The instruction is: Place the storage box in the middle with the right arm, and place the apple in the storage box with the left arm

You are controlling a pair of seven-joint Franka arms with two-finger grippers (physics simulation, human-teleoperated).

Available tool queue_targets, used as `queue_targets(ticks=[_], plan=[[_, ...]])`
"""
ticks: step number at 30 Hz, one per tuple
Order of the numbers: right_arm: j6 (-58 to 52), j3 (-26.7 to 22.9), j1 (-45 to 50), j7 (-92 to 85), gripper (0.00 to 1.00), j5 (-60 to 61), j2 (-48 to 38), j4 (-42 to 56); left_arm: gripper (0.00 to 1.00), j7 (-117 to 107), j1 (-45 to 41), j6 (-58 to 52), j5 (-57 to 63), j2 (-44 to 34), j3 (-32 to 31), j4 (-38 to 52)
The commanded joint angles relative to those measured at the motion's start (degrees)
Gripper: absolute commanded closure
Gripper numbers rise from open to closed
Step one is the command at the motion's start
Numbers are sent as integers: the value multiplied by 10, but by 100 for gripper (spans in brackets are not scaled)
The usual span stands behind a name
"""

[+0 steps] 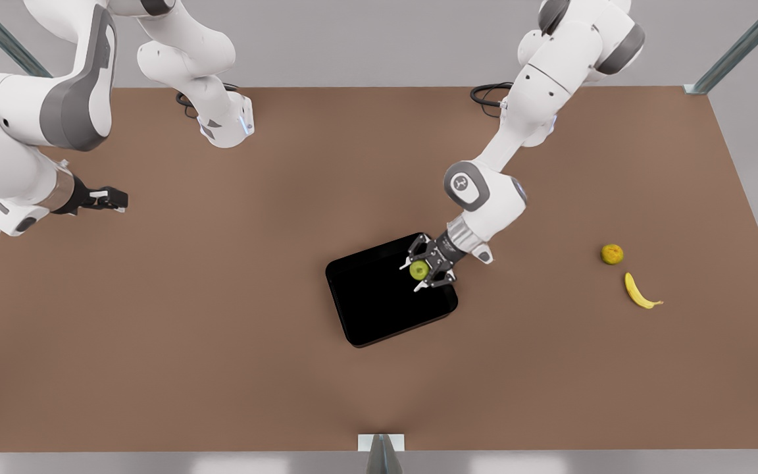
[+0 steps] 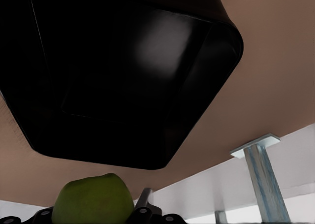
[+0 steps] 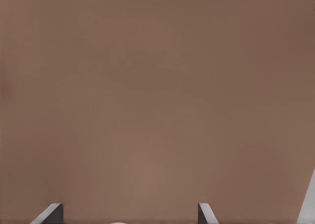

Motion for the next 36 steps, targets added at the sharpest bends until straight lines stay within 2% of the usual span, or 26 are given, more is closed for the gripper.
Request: queue_targets(ticks=[1,2,3,4,11,13,14,16,17,18,20,21,22,23,24,25,26,27,28,30,36], plan=[[0,0,0,0,0,0,2,1,61,-1,0,11,22,8,-10,9],[0,0,0,0,0,0,3,1,59,-2,0,26,22,20,-17,18],[0,0,0,0,0,0,3,1,38,-2,-1,34,27,39,-18,37],[0,0,0,0,0,0,3,1,0,-2,-1,34,28,41,-22,37],[0,0,0,0,0,0,3,1,0,5,-1,34,43,45,-18,36],[0,0,0,-1,0,0,3,2,0,10,-1,3,69,1,21,24],[1,-1,0,-1,0,0,3,2,0,11,-1,-89,103,-51,78,4],[4,-1,-1,-3,0,0,-2,1,0,12,6,-231,225,-93,169,-6],[4,0,-2,-3,0,0,-4,1,0,23,19,-281,350,-104,195,-7],[4,0,-2,-3,0,0,-4,1,0,79,38,-303,457,-107,196,-7],[4,-1,-2,-3,0,0,-4,1,0,371,74,-337,639,-126,199,-6],[4,0,-2,-3,0,0,-4,1,0,525,75,-340,653,-140,227,-6],[3,-1,-2,-3,0,0,-4,1,0,646,75,-358,696,-172,228,-40],[3,0,-2,-3,0,0,-3,1,0,658,75,-487,736,-214,231,-24],[3,0,-1,-3,0,0,-3,1,0,658,74,-620,778,-229,221,42],[3,-1,-1,-3,0,0,-3,1,0,658,77,-743,787,-212,201,155],[3,0,-2,-3,0,0,-3,1,0,676,107,-852,782,-195,176,227],[3,0,-2,-4,0,0,-3,1,0,706,122,-896,785,-214,169,228],[3,-1,-1,-5,0,0,-3,1,0,748,122,-900,785,-243,193,200],[3,-1,-2,-5,0,0,-3,1,0,762,127,-849,790,-216,192,196],[3,-1,-2,-5,0,0,-3,1,0,761,127,-837,789,-203,189,199]])
